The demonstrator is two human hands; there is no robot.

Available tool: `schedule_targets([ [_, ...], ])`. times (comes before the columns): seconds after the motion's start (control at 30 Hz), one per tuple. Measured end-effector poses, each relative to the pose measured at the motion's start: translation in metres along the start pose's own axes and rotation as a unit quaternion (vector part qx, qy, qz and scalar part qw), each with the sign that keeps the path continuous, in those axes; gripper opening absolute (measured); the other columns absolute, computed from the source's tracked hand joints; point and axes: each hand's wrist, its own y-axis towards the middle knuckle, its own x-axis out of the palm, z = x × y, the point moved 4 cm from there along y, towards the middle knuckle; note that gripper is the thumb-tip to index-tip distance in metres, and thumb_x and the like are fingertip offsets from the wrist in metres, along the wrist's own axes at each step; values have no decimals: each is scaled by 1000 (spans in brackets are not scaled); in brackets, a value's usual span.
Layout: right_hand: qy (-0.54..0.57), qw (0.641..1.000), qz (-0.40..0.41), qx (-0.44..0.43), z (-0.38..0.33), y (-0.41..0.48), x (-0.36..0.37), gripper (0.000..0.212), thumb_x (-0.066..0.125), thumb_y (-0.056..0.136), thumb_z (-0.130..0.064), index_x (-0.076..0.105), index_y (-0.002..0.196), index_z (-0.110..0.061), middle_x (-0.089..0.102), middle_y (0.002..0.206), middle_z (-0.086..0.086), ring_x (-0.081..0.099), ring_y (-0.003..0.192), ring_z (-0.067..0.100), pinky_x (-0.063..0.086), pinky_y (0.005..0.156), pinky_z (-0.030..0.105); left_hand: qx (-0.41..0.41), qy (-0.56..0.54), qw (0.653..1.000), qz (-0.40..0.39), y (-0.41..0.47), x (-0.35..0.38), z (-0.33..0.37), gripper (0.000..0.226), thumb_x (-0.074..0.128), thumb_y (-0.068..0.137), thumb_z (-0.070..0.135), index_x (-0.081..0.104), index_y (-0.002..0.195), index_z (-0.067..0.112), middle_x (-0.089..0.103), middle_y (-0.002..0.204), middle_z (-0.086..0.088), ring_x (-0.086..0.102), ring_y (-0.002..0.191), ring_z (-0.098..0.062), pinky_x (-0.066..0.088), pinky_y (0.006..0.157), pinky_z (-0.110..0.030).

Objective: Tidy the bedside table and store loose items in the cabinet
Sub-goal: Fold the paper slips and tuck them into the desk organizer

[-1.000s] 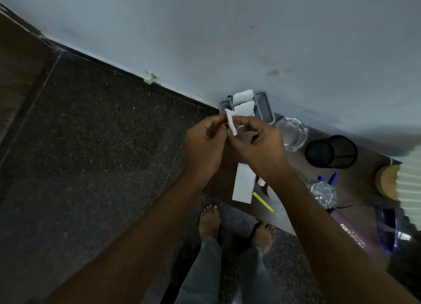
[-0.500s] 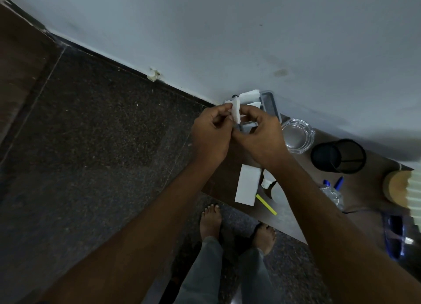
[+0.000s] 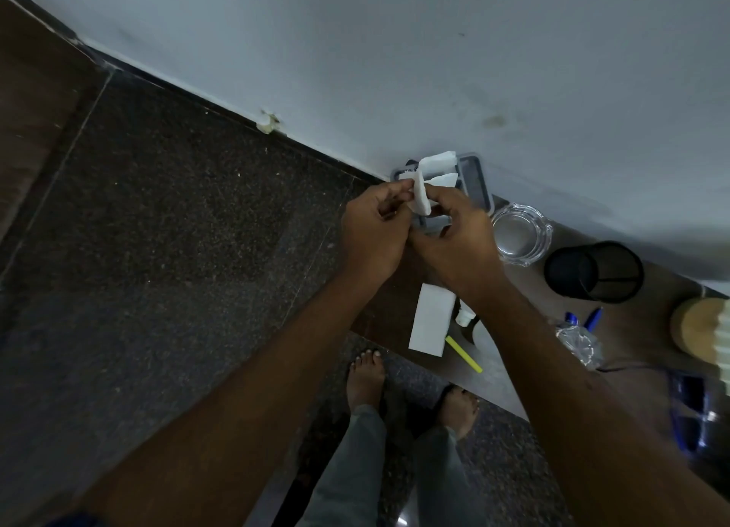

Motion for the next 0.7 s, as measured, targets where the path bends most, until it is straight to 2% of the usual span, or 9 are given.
schedule_targets([
  [0.07, -3, 1000, 1, -5, 2, 0, 1, 38, 75, 86, -22, 65, 123, -21, 62, 107, -13, 63, 100, 9, 54, 86, 22, 1, 9, 1000, 2, 1, 1, -1, 34, 63, 96, 4, 69, 129, 9, 74, 122, -5, 71, 112, -14, 59, 97, -40],
  [0.13, -9, 1000, 1, 0, 5, 1, 1, 39, 76, 86, -22, 65, 123, -23, 61, 106, -15, 62, 97, 6, 51, 84, 14, 1, 14, 1000, 2, 2, 2, -3, 34, 63, 96, 5, 69, 128, 11, 74, 122, -4, 70, 112, -13, 59, 96, -39],
  [0.2, -21, 1000, 0, 2, 7, 3, 3, 38, 76, 85, -21, 66, 122, -21, 60, 101, -18, 60, 92, -4, 43, 81, 2, -3, 17, 1000, -2, 4, 3, -6, 33, 63, 95, 5, 70, 127, 11, 74, 121, -3, 70, 112, -12, 60, 96, -40],
  [0.3, -27, 999, -15, 15, 12, 6, 8, 32, 73, 87, -19, 68, 119, -21, 57, 95, -25, 56, 87, -16, 38, 76, -5, -16, 28, 999, -4, 7, 4, -11, 32, 63, 95, 6, 71, 125, 11, 76, 117, -3, 71, 109, -13, 60, 95, -41],
  [0.43, -58, 996, -55, 39, 18, 12, 17, 25, 67, 92, -20, 67, 117, -17, 63, 104, -8, 57, 90, 6, 35, 73, 1, -42, 38, 998, -5, 12, 4, -14, 31, 66, 91, 4, 73, 121, 9, 77, 109, -4, 72, 103, -15, 60, 94, -42],
  [0.57, -73, 994, -73, 46, 18, 17, 22, 15, 64, 91, -14, 68, 105, -18, 63, 92, -10, 57, 78, 1, 37, 67, -1, -48, 57, 997, -8, 13, 3, -12, 30, 67, 89, 7, 75, 117, 12, 77, 106, -2, 73, 100, -14, 60, 92, -43],
  [0.7, -109, 990, -85, 35, 17, 19, 25, 12, 63, 92, -18, 69, 102, -16, 69, 92, -2, 61, 77, 9, 49, 71, 15, -57, 62, 996, 5, 11, -1, -12, 27, 66, 91, 10, 75, 116, 16, 77, 105, 1, 72, 97, -12, 61, 90, -42],
])
